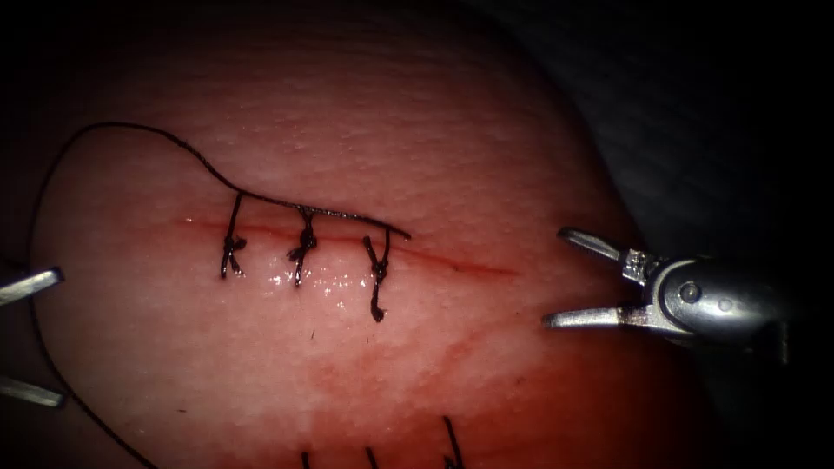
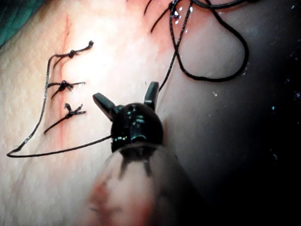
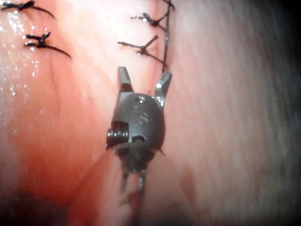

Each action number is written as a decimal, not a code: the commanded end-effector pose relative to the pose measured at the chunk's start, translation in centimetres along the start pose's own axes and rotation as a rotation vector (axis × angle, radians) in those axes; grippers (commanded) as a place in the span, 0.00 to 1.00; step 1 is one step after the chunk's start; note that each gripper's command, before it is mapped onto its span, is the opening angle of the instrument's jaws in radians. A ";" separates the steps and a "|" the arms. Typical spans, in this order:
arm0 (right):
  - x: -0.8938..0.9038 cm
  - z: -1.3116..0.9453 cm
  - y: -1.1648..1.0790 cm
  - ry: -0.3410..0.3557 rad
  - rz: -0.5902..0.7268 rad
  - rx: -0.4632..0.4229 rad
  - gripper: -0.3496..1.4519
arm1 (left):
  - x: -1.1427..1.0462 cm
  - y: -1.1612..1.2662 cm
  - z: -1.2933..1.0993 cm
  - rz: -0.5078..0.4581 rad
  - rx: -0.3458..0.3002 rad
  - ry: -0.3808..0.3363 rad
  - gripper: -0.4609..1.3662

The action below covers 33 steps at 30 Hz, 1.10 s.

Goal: Wound Closure
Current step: Pull on the suture with the left driver to pull the needle into view

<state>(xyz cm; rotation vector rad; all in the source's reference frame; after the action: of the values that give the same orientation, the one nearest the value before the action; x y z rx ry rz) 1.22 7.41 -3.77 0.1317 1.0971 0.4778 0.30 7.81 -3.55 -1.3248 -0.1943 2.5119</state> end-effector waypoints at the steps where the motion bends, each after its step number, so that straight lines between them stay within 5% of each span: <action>1: 0.00 0.01 0.00 0.000 -0.001 0.002 0.71 | 0.00 0.01 0.02 0.003 -0.014 -0.010 0.65; 14: 0.00 -0.01 -0.01 0.001 -0.001 0.003 0.71 | -0.12 0.39 0.69 0.101 -0.123 -0.175 0.68; 24: 0.01 -0.01 -0.03 0.001 -0.001 0.003 0.71 | -0.49 0.55 0.84 0.138 -0.209 -0.264 0.69; 29: 0.01 -0.01 -0.03 0.001 -0.002 0.003 0.71 | -0.51 0.49 0.90 0.139 -0.219 -0.269 0.58; 32: 0.01 -0.01 -0.04 0.001 -0.002 0.002 0.71 | -0.48 0.43 0.92 0.135 -0.223 -0.266 0.17; 33: 0.01 -0.01 -0.04 0.001 -0.002 0.002 0.71 | -0.47 0.41 0.92 0.129 -0.226 -0.268 0.11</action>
<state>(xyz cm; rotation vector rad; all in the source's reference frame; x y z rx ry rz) 1.23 7.38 -3.80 0.1312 1.0988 0.4761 -0.30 7.30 -2.75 -1.1033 -0.4677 2.8449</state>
